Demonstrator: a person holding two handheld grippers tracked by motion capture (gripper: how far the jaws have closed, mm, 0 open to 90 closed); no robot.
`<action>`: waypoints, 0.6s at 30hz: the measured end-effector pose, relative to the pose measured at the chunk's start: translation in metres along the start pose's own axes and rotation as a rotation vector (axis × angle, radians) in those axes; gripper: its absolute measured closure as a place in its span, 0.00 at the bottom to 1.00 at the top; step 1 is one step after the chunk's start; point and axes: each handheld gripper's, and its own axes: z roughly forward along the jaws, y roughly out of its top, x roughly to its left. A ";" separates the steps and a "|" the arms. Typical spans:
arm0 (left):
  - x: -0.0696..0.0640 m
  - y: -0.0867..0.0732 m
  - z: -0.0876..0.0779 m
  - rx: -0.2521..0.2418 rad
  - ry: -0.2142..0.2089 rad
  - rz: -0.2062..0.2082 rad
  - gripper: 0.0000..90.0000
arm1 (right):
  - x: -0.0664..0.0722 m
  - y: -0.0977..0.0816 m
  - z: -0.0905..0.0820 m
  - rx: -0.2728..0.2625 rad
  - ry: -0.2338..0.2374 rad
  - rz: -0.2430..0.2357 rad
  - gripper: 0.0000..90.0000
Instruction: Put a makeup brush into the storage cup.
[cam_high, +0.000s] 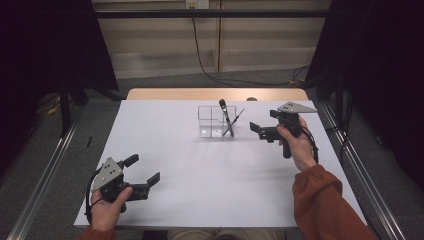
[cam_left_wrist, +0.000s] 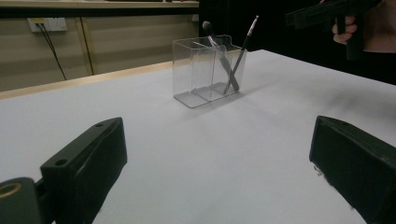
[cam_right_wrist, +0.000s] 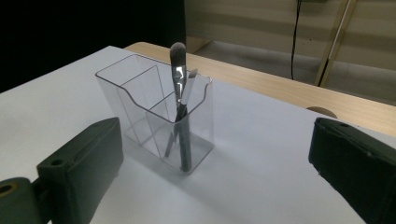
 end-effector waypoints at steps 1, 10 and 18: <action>0.000 0.000 0.000 -0.001 -0.003 -0.002 0.05 | 0.000 -0.001 -0.003 -0.001 -0.001 -0.001 0.03; -0.001 -0.001 -0.002 0.002 0.009 0.010 0.05 | 0.004 -0.013 -0.028 -0.028 -0.032 -0.019 0.02; 0.000 -0.001 -0.002 -0.004 0.016 0.006 0.05 | 0.011 -0.027 -0.046 -0.048 -0.040 -0.035 0.02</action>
